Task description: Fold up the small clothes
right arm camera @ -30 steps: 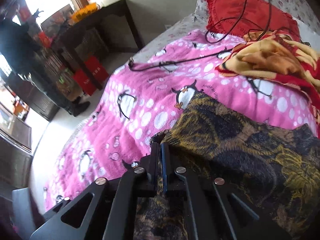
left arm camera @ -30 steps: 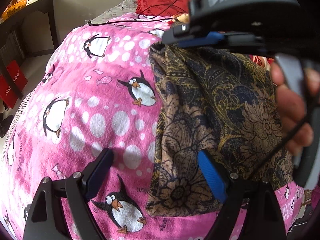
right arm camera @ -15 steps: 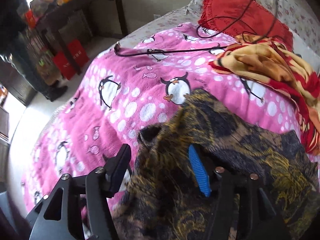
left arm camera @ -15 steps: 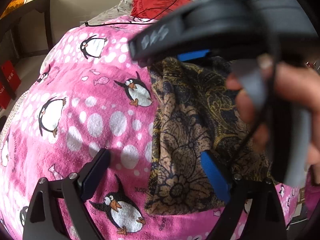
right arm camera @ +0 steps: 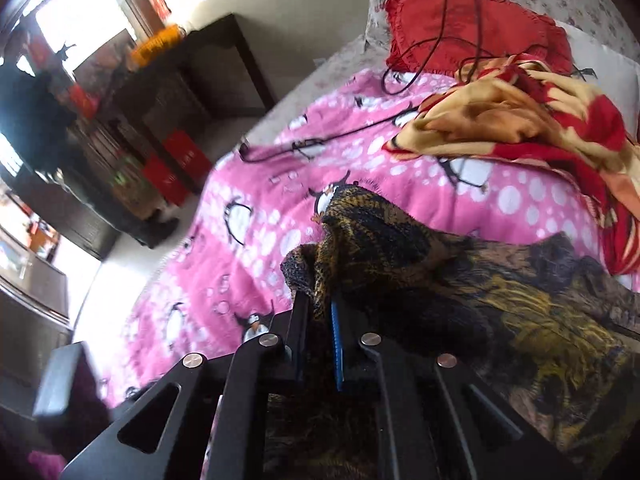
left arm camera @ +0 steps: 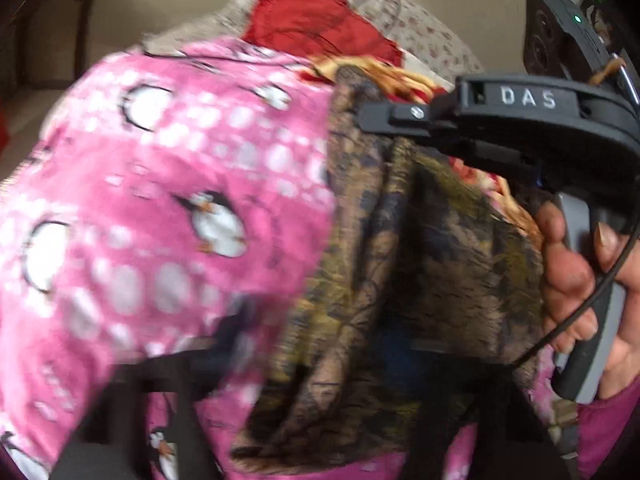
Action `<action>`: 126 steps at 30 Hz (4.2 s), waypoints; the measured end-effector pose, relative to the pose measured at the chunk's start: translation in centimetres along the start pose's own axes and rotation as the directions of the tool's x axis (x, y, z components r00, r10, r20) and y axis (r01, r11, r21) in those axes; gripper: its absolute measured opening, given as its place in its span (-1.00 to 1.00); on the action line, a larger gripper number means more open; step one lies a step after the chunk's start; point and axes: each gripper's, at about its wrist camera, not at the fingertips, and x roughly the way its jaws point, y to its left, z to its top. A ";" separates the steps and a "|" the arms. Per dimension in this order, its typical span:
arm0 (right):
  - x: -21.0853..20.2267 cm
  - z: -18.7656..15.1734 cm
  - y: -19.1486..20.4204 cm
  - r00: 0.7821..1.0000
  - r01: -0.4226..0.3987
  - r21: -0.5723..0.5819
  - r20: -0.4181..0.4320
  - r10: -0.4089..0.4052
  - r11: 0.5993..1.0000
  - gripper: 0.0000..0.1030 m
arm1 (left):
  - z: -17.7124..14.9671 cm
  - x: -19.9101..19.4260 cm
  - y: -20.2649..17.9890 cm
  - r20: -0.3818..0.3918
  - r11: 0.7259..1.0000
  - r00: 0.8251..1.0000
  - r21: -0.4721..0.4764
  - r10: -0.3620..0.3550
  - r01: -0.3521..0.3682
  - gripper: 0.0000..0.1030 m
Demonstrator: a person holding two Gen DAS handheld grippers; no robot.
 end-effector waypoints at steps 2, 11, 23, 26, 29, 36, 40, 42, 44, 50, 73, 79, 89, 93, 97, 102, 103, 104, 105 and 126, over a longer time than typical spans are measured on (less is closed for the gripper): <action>0.1 -0.1 -0.2 0.999 -0.015 -0.001 -0.029 0.015 1.000 -0.91 | -0.2 -0.1 -1.0 0.001 1.000 1.000 0.028 -0.011 0.011 -0.53; 2.7 0.7 2.0 0.989 0.076 -0.074 -0.123 -0.085 0.994 0.13 | -0.9 -0.8 -3.7 0.023 0.995 1.000 0.096 -0.009 0.007 -0.56; -0.3 -1.0 -0.6 0.995 0.075 -0.064 -0.062 -0.079 0.995 -0.88 | -2.2 -0.4 -3.9 0.019 0.988 0.992 0.089 0.128 -0.130 0.69; -1.8 -1.2 -1.8 0.997 0.073 -0.045 -0.037 -0.075 0.996 -0.88 | -2.6 -0.1 -5.5 -0.012 0.986 0.994 0.130 0.108 -0.105 -0.21; -3.9 -1.6 -2.4 0.997 0.076 -0.050 -0.016 -0.077 0.996 -0.90 | -2.3 -0.2 -8.2 -0.039 0.982 0.996 0.176 0.083 -0.075 -0.74; -11.3 -2.4 -6.1 0.988 0.153 -0.091 0.040 -0.150 0.984 -0.90 | -2.3 -0.9 -17.8 -0.044 0.948 0.996 0.306 -0.080 0.089 -0.75; -15.9 -3.6 -9.7 0.966 0.255 -0.107 0.063 -0.249 0.961 -0.90 | -3.0 0.8 -24.6 -0.083 0.904 0.988 0.398 -0.132 0.154 -0.75; -17.9 -4.5 -11.8 0.953 0.300 -0.094 0.069 -0.295 0.949 -0.90 | -3.7 2.3 -27.7 -0.104 0.882 0.984 0.437 -0.145 0.176 -0.75; -19.6 -5.8 -14.4 0.943 0.331 -0.065 0.067 -0.326 0.941 -0.90 | -4.8 4.4 -30.6 -0.142 0.865 0.977 0.457 -0.158 0.207 -0.75; -18.9 -11.1 -23.6 0.918 0.397 0.104 -0.034 -0.396 0.912 -0.90 | -7.7 9.4 -33.7 -0.273 0.845 0.951 0.466 -0.143 0.261 -0.49; -21.2 -25.2 -22.1 0.956 0.271 0.366 0.002 -0.292 0.890 -0.67 | -6.2 9.5 -21.7 -0.106 0.901 0.980 0.420 0.166 -0.107 0.48; -23.9 -19.1 -24.9 0.904 0.296 0.435 0.160 -0.397 0.851 -0.07 | -3.6 8.9 -22.9 -0.032 0.916 0.991 0.388 0.126 -0.104 0.52; -19.3 -16.8 -30.1 0.905 0.305 0.497 0.114 -0.409 0.812 -0.94 | -4.8 12.8 -23.9 -0.096 0.896 0.979 0.427 0.182 -0.125 0.53; -21.0 -17.4 -29.2 0.894 0.307 0.487 0.147 -0.423 0.818 -0.75 | -4.3 12.3 -24.5 -0.081 0.895 0.980 0.428 0.180 -0.129 0.53; -23.8 -16.8 -25.9 0.867 0.334 0.421 0.214 -0.450 0.843 -0.69 | -3.2 11.1 -25.2 -0.024 0.898 0.986 0.417 0.166 -0.141 0.52; -22.2 -14.9 -24.1 0.904 0.266 0.361 0.229 -0.361 0.894 -0.69 | -1.6 12.0 -25.7 -0.005 0.895 0.983 0.413 0.186 -0.168 0.52; -21.3 -14.6 -24.0 0.905 0.281 0.352 0.214 -0.369 0.893 -0.69 | -1.4 12.3 -25.7 -0.004 0.895 0.982 0.411 0.191 -0.173 0.52; -20.6 -14.4 -24.2 0.905 0.292 0.347 0.201 -0.375 0.891 -0.69 | -1.2 12.6 -25.6 -0.008 0.897 0.981 0.407 0.193 -0.173 0.52; -19.9 -14.5 -24.5 0.906 0.301 0.346 0.187 -0.379 0.889 -0.69 | -0.6 13.1 -25.6 -0.013 0.898 0.981 0.404 0.193 -0.172 0.52; -17.7 -14.9 -27.6 0.877 0.410 0.415 0.068 -0.477 0.813 -0.57 | -0.4 14.8 -24.5 -0.063 0.923 0.981 0.353 0.183 -0.149 0.64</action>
